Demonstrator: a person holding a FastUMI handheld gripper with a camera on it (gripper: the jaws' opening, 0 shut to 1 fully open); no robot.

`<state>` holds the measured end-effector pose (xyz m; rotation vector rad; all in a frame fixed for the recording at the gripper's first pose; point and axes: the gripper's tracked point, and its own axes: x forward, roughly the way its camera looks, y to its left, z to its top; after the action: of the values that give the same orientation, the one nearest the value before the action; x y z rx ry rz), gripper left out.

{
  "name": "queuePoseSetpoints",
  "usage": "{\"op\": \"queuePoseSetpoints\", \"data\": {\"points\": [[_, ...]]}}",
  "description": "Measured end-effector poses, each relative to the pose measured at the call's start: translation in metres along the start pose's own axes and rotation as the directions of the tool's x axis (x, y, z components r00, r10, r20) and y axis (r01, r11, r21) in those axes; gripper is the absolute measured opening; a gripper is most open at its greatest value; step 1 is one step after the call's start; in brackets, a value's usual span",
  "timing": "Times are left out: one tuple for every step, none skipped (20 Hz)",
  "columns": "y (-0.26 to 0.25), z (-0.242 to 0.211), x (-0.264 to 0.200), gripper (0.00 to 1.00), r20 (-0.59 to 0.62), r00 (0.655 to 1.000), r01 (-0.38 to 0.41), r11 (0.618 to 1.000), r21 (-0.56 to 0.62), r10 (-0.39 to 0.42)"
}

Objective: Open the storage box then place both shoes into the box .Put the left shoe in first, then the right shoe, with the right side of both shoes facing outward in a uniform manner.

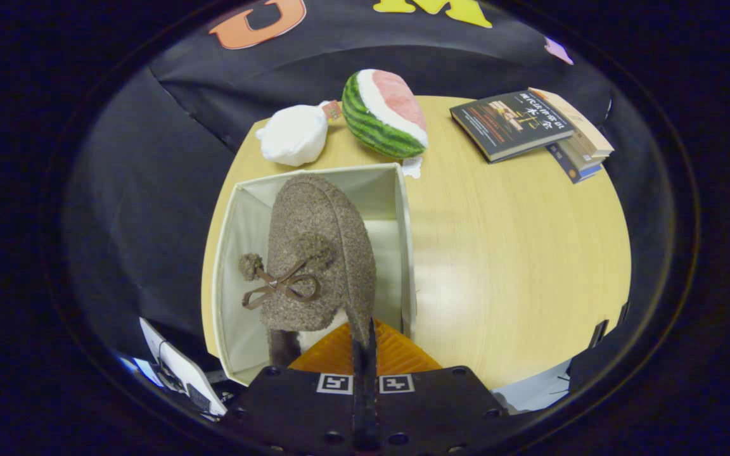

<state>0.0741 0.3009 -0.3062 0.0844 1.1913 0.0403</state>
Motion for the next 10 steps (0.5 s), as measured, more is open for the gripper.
{"op": "queuePoseSetpoints", "data": {"points": [[-0.002, 0.001, 0.004, 0.01, 0.002, 1.0, 0.02, 1.0, 0.007, -0.02], [-0.006, 0.003, 0.008, 0.0, 0.006, 0.999, 0.035, 0.999, 0.008, -0.035], [-0.007, 0.004, 0.011, 0.0, 0.009, 0.999, 0.04, 0.999, 0.013, -0.04], [-0.006, 0.004, 0.016, 0.01, 0.005, 0.999, 0.039, 0.999, 0.023, -0.039], [-0.005, 0.003, 0.021, 0.01, -0.002, 0.999, 0.041, 0.999, 0.035, -0.041], [-0.004, 0.003, 0.02, 0.01, -0.008, 0.999, 0.053, 0.997, 0.047, -0.053], [-0.003, 0.001, 0.021, 0.01, -0.013, 0.998, 0.065, 0.996, 0.056, -0.064], [-0.004, 0.0, 0.023, 0.01, -0.021, 0.997, 0.082, 0.995, 0.059, -0.081], [-0.005, 0.0, 0.023, 0.01, -0.015, 0.995, 0.096, 0.993, 0.067, -0.096], [-0.005, 0.001, 0.023, 0.02, -0.009, 0.994, 0.108, 0.991, 0.075, -0.107]]}}
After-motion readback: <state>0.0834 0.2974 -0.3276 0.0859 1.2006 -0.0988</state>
